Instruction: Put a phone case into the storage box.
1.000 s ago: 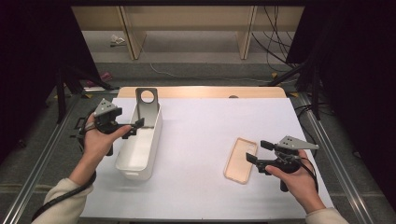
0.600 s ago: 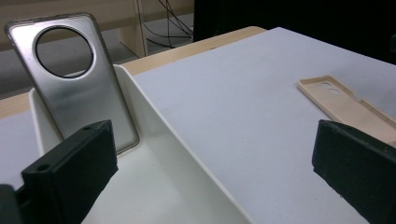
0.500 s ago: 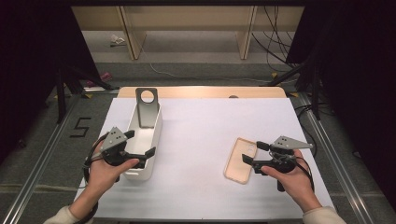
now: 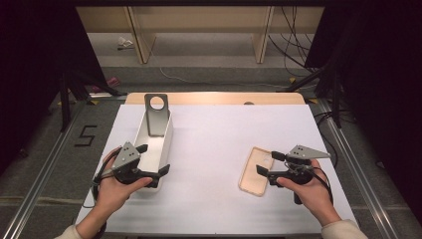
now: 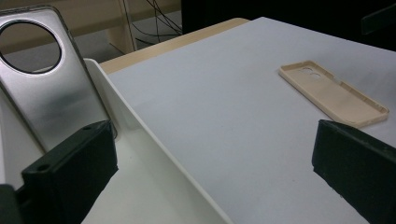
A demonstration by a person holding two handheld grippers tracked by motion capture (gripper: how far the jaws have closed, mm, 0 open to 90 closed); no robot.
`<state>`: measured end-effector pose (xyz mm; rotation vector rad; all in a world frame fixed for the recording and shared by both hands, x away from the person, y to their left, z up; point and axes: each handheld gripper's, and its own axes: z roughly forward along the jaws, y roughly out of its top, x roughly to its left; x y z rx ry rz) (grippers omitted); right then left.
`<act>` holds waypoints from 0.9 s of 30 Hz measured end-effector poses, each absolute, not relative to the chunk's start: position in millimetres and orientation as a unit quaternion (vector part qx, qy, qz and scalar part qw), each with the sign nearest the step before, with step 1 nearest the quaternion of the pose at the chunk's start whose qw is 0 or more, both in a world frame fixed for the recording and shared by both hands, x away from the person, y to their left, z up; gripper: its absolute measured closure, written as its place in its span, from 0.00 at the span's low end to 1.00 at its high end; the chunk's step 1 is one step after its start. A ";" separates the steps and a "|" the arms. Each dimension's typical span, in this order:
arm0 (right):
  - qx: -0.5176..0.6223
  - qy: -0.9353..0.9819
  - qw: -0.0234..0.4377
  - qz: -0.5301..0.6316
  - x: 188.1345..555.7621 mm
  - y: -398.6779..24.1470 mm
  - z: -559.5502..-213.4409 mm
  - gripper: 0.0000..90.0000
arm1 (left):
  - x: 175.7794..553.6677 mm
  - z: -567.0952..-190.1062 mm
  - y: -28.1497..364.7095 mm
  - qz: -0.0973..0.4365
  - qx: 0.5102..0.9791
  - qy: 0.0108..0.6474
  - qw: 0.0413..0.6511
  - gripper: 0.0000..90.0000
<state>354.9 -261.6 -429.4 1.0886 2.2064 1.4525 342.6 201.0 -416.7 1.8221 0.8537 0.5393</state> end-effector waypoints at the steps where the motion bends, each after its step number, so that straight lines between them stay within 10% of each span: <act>1: 0.378 0.764 0.141 0.503 355.1 -261.7 -429.6 0.20 | 343.1 -416.9 201.3 0.224 0.755 0.353 0.504 0.00; 17: 0.370 0.780 0.137 0.486 355.4 -257.8 -431.1 0.25 | 342.7 -418.7 199.2 0.218 0.753 0.358 0.507 0.00; 27: 0.353 0.833 0.104 0.413 353.4 -249.8 -436.9 0.87 | 343.3 -418.9 199.0 0.221 0.754 0.359 0.503 0.00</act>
